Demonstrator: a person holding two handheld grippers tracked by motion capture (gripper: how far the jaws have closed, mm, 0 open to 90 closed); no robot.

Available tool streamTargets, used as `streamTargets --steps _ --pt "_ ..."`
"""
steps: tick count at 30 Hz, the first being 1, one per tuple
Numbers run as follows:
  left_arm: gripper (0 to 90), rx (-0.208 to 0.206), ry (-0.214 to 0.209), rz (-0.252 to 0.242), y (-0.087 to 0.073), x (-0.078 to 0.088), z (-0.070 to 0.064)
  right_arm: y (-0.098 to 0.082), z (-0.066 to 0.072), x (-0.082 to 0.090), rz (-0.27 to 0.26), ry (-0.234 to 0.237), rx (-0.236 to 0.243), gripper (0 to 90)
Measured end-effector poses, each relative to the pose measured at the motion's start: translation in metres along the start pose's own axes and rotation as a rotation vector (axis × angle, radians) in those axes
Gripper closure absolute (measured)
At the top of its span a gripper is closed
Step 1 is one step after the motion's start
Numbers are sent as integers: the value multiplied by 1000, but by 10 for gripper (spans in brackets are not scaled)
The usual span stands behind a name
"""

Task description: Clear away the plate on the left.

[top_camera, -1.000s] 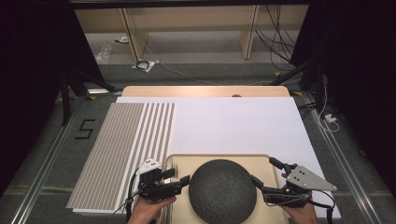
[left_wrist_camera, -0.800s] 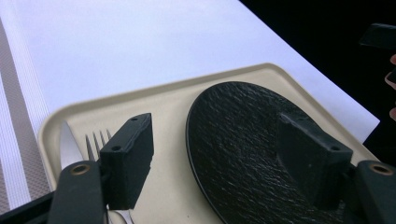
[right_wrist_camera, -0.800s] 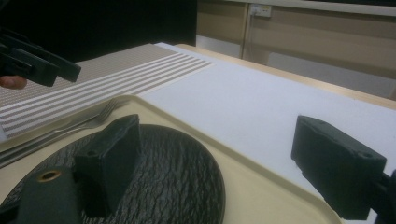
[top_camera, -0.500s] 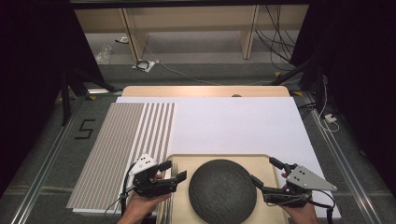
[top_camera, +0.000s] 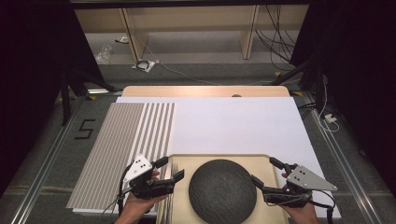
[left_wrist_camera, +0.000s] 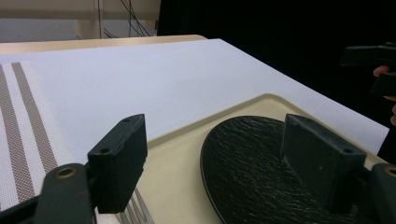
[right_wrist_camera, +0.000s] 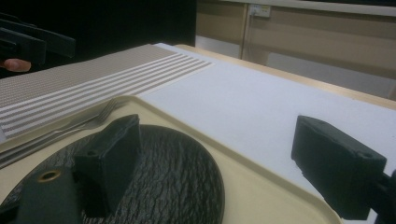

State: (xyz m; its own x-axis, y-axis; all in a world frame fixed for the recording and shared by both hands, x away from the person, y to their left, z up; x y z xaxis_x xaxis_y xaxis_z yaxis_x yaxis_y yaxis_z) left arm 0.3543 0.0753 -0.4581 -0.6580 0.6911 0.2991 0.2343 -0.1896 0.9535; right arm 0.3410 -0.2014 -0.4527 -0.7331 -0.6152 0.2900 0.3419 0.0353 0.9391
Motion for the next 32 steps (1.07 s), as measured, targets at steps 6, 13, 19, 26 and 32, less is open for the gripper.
streamTargets --steps 6,13,19,26,32 --pt "218 -42 16 -33 0 3 2 1 0 0 -4 1 1 168" --pt "184 -29 23 -43 2 5 2 1 0 1 -4 0 -2 168" --pt "170 -29 34 -50 2 7 4 1 0 1 -9 -2 2 168" --pt "168 -42 34 -62 3 8 3 2 0 2 -9 -3 2 168" --pt "168 -57 44 -64 3 8 4 2 0 2 -12 -2 1 168"
Point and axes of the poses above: each handheld gripper's, and its own axes: x roughly backward along the jaws, y roughly out of its top, z roughly to its left, the point moved 10 cm from there along -x, roughly forward along the jaws, and after that the axes turned 12 degrees about -x, right-handed, at the moved point
